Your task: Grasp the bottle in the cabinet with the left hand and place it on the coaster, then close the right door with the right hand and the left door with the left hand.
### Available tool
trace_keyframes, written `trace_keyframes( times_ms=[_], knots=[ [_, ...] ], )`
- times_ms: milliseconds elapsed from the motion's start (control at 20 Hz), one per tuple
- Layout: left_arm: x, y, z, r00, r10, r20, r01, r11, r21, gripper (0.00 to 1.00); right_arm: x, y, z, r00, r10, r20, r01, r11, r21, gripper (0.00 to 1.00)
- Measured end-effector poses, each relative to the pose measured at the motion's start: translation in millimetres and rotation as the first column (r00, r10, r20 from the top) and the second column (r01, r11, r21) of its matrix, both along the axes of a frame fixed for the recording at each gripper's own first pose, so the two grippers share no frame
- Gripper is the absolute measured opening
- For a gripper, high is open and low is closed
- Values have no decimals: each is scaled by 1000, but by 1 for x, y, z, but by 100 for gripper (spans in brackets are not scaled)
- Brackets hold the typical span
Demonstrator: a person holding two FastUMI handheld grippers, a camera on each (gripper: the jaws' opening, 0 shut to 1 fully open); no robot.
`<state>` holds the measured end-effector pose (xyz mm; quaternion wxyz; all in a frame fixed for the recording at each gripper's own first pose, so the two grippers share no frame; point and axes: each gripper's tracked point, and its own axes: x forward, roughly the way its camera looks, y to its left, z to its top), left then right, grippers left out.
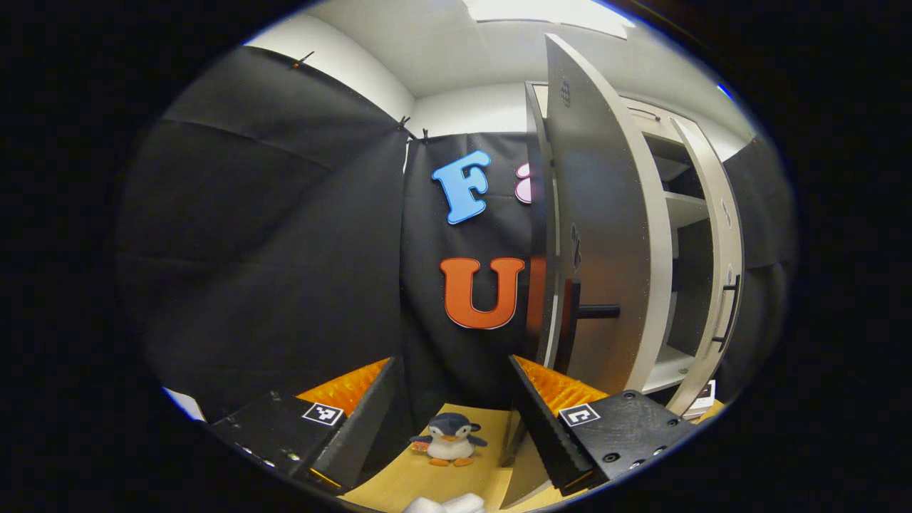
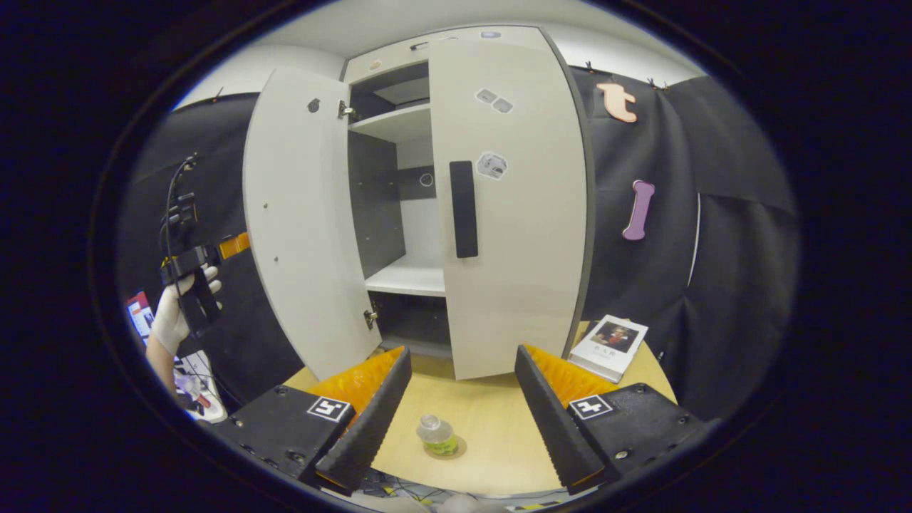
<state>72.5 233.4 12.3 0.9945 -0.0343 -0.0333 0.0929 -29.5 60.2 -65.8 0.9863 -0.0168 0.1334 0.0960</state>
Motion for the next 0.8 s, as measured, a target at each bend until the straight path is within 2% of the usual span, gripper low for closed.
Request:
trace_keyframes(
  times_ms=[100, 150, 200, 300, 500, 800],
  knots=[
    [0, -3, 2, 1000, -3, 2, 3, 1000, 21, 94, 1, 0, -1, 1000, 7, -5, -7, 1000, 3, 96],
    [1, -4, 4, 1000, -2, 0, 2, 999, 42, 100, 0, 0, -3, 1000, 12, -9, -12, 1000, 7, 96],
    [1, -4, 5, 1000, 2, 4, -2, 998, 68, 92, 0, 0, -3, 1000, 18, -11, -18, 1000, 12, 96],
    [1, -4, 7, 1000, 14, 1, -14, 995, 102, 92, 0, -2, -4, 1000, 23, -13, -23, 1000, 20, 96],
    [-2, -20, 5, 1000, -1, -9, 2, 998, 66, 92, 0, -11, -5, 1000, 23, -19, -22, 999, 36, 96],
    [-6, -50, 8, 1000, -17, -3, 17, 998, 59, 92, 7, -35, -6, 999, 13, -34, -11, 998, 66, 96]
  ],
)
